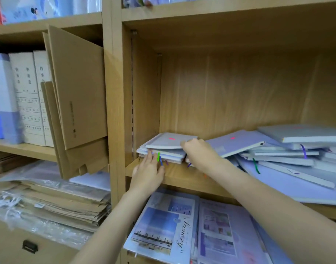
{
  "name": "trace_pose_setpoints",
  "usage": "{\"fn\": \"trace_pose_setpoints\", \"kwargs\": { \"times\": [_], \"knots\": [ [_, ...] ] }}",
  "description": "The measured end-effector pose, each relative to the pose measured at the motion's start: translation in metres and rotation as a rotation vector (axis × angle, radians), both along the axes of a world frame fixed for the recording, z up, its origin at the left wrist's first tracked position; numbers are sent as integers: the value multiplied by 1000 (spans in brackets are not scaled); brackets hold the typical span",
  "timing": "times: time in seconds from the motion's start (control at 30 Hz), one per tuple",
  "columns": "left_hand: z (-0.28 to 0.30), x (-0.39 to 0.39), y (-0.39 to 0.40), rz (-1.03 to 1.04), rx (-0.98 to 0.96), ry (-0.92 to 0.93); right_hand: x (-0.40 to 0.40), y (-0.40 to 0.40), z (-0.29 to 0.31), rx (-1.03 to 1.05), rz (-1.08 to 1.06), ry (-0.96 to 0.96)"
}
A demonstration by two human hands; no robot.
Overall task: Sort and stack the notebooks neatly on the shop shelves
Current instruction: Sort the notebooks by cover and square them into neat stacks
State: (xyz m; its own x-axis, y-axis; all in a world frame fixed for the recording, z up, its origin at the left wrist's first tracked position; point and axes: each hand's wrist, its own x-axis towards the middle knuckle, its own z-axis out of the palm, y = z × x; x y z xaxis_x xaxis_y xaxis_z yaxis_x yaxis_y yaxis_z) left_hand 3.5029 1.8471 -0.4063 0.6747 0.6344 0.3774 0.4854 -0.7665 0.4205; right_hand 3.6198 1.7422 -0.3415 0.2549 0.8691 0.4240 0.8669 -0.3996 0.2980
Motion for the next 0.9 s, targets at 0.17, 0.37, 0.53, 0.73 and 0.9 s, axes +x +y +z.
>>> {"fn": "trace_pose_setpoints", "kwargs": {
  "times": [0.17,0.37,0.53,0.73,0.9],
  "knots": [
    [8,3,-2,76,-65,-89,6,-39,45,124,-67,-119],
    [14,22,-42,-117,-143,-383,31,-107,59,30,-134,-301],
    [18,52,-70,-134,5,-236,59,-129,43,-72,-205,-190],
    [36,78,-85,-62,365,-72,91,-136,69,269,-185,-113],
    [54,96,-107,-10,499,2,87,-154,72,387,-192,-242]
  ]
}}
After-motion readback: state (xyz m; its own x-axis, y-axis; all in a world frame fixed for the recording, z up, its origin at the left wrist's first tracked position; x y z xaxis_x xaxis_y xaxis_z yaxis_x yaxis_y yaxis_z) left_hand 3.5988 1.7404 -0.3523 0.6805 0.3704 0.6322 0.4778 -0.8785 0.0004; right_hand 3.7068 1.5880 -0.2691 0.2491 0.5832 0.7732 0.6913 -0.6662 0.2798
